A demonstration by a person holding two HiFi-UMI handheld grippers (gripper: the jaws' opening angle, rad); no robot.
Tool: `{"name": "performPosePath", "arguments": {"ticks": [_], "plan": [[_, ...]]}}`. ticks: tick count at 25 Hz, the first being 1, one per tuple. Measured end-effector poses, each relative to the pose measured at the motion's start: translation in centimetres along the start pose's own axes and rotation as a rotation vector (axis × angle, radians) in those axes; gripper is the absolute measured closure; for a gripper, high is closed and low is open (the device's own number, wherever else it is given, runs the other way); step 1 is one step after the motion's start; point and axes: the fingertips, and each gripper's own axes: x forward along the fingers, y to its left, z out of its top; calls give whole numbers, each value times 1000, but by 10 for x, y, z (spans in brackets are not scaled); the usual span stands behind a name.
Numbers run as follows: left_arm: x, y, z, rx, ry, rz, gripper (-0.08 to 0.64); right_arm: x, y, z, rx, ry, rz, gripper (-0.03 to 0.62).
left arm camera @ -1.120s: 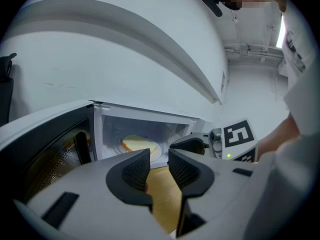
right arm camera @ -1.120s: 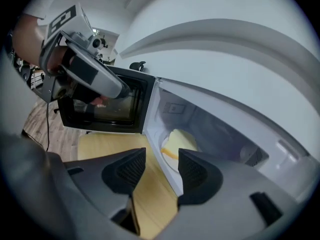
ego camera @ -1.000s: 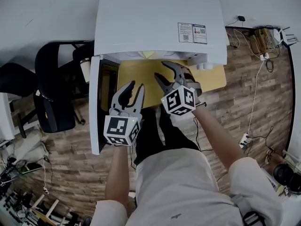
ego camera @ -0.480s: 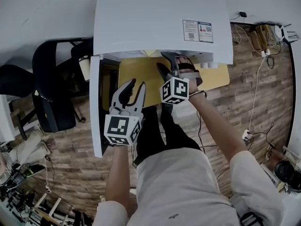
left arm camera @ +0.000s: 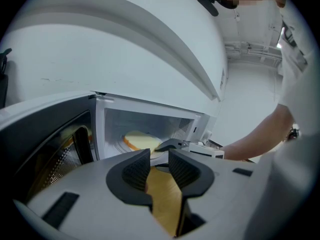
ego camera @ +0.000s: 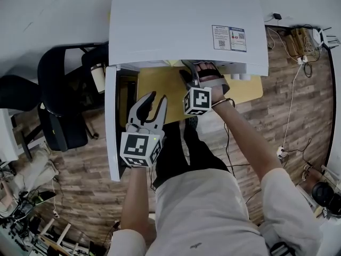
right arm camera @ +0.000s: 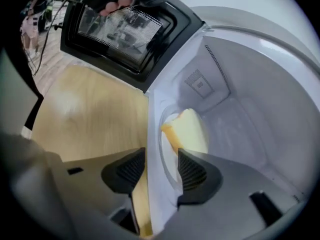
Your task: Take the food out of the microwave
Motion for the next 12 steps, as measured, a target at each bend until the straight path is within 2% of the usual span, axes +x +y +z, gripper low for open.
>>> {"name": "performPosePath", "arguments": {"ticks": [5, 12], "plan": [[-1, 2, -1, -6, -1, 5, 453, 6, 2, -3, -56, 26, -9, 393], [-2, 3, -2, -49, -11, 6, 453, 7, 3, -6, -86, 35, -12, 399]]}}
